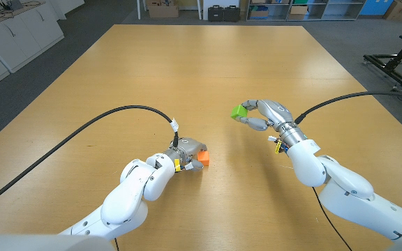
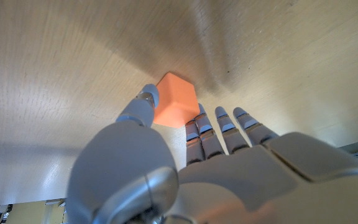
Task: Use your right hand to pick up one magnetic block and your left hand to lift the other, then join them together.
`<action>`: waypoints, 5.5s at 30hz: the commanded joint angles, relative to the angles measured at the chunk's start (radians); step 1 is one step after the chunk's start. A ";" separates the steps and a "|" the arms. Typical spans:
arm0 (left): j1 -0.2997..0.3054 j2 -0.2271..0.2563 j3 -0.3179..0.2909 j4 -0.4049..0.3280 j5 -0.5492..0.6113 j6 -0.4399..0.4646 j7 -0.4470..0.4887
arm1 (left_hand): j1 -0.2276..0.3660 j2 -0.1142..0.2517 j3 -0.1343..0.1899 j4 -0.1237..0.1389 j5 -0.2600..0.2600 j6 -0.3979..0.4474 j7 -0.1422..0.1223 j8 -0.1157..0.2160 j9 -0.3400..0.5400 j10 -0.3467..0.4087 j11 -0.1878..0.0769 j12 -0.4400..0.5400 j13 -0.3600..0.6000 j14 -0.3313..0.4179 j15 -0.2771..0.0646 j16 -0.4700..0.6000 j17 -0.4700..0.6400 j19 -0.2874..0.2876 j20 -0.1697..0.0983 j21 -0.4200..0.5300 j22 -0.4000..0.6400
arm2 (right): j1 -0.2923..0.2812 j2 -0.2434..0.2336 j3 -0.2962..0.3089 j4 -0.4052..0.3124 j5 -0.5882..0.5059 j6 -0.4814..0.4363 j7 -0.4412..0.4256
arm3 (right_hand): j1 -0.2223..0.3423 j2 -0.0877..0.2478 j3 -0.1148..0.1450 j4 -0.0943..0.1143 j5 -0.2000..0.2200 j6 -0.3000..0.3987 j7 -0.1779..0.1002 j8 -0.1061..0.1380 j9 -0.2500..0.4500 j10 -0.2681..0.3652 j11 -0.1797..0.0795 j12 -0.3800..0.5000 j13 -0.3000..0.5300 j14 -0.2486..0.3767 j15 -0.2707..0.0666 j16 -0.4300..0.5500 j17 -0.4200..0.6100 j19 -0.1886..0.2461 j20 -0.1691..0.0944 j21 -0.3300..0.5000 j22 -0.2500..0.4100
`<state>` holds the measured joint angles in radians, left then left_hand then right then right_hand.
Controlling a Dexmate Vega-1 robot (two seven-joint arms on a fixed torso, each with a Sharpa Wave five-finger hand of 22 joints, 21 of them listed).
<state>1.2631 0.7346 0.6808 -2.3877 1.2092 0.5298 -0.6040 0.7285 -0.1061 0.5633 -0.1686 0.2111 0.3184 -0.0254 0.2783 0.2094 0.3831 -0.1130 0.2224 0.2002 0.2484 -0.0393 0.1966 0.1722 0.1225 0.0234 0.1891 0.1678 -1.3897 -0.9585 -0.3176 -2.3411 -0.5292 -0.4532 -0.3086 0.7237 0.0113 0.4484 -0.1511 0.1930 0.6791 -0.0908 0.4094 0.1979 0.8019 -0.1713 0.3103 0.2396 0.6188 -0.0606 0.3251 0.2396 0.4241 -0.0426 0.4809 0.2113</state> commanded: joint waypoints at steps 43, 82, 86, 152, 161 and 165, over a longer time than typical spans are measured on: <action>0.080 -0.013 -0.041 -0.019 -0.017 0.047 0.179 | 0.116 0.056 0.039 -0.012 0.027 0.224 -0.055 0.077 0.000 0.247 -0.054 0.047 0.004 0.152 -0.152 0.012 -0.001 0.103 -0.014 0.013 0.002 | -0.005 0.007 -0.010 0.002 0.024 0.009 -0.025 | 0.048 0.062 0.002 0.004 0.002 0.119 -0.109 0.005 0.003 0.060 -0.046 0.003 0.005 0.015 -0.053 -0.002 0.004 -0.003 -0.044 0.009 0.001; 0.214 0.005 -0.245 -0.057 -0.445 0.018 0.640 | 0.139 0.057 0.048 -0.010 0.031 0.292 -0.079 0.099 0.000 0.316 -0.071 0.049 0.008 0.195 -0.159 0.007 -0.001 0.122 -0.024 0.008 0.002 | -0.032 0.095 -0.002 -0.005 0.075 0.054 -0.113 | 0.053 0.064 0.003 0.002 0.002 0.136 -0.103 0.010 0.003 0.077 -0.045 0.005 0.008 0.029 -0.056 -0.001 0.005 0.006 -0.052 0.017 0.001; 0.221 0.002 -0.267 -0.045 -0.511 -0.006 0.686 | 0.143 0.058 0.050 -0.011 0.032 0.298 -0.082 0.101 0.001 0.323 -0.073 0.049 0.009 0.199 -0.160 0.006 -0.001 0.125 -0.025 0.008 0.002 | -0.027 0.110 -0.004 0.007 0.095 0.075 -0.121 | 0.053 0.064 0.003 0.002 0.002 0.139 -0.102 0.011 0.003 0.080 -0.045 0.006 0.008 0.030 -0.055 -0.001 0.005 0.007 -0.052 0.018 0.001; 0.115 -0.148 -0.332 0.378 -1.220 -0.851 1.018 | 0.135 0.072 0.060 0.000 0.032 0.340 -0.114 0.113 0.001 0.374 -0.097 0.039 0.013 0.227 -0.174 0.001 0.003 0.133 -0.049 0.004 0.002 | 0.073 0.304 -0.035 0.230 0.297 0.558 -0.244 | 0.059 0.069 0.000 0.001 -0.002 0.157 -0.095 0.013 0.003 0.105 -0.039 0.007 0.011 0.059 -0.063 0.003 0.009 0.027 -0.066 0.038 0.003; 0.088 -0.157 -0.320 0.416 -1.305 -0.918 0.957 | 0.130 0.072 0.060 0.001 0.032 0.344 -0.120 0.114 0.001 0.375 -0.099 0.035 0.013 0.228 -0.174 0.000 0.004 0.133 -0.054 0.003 0.002 | 0.103 0.345 -0.062 0.281 0.268 0.636 -0.272 | 0.057 0.069 -0.001 0.003 -0.003 0.159 -0.094 0.013 0.003 0.106 -0.040 0.006 0.010 0.058 -0.065 0.003 0.011 0.027 -0.067 0.040 0.003; 0.064 -0.162 -0.305 0.444 -1.362 -0.950 0.909 | 0.129 0.073 0.061 0.001 0.032 0.343 -0.120 0.113 0.001 0.376 -0.099 0.034 0.013 0.228 -0.175 0.000 0.004 0.132 -0.055 0.003 0.002 | 0.116 0.357 -0.076 0.288 0.238 0.639 -0.277 | 0.057 0.069 -0.002 0.003 -0.003 0.160 -0.094 0.014 0.003 0.106 -0.041 0.006 0.010 0.058 -0.065 0.003 0.011 0.027 -0.067 0.040 0.003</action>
<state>1.3699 0.5870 0.3516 -2.0013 -0.0473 -0.3363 0.3859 0.8705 -0.0527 0.6053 -0.1822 0.2408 0.6301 -0.1105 0.3860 0.2072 0.7030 -0.1615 0.2519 0.2129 0.4663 -0.0500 0.1997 0.1750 0.2511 -0.0267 0.1919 0.1680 -1.3042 -0.6368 -0.3660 -2.0926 -0.2516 0.1299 -0.5685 0.7225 0.0125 0.4453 -0.1539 0.1856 0.7056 -0.0642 0.4180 0.1977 0.8402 -0.1489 0.3116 0.2490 0.6672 -0.0625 0.3252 0.2489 0.4420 -0.0462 0.5149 0.2115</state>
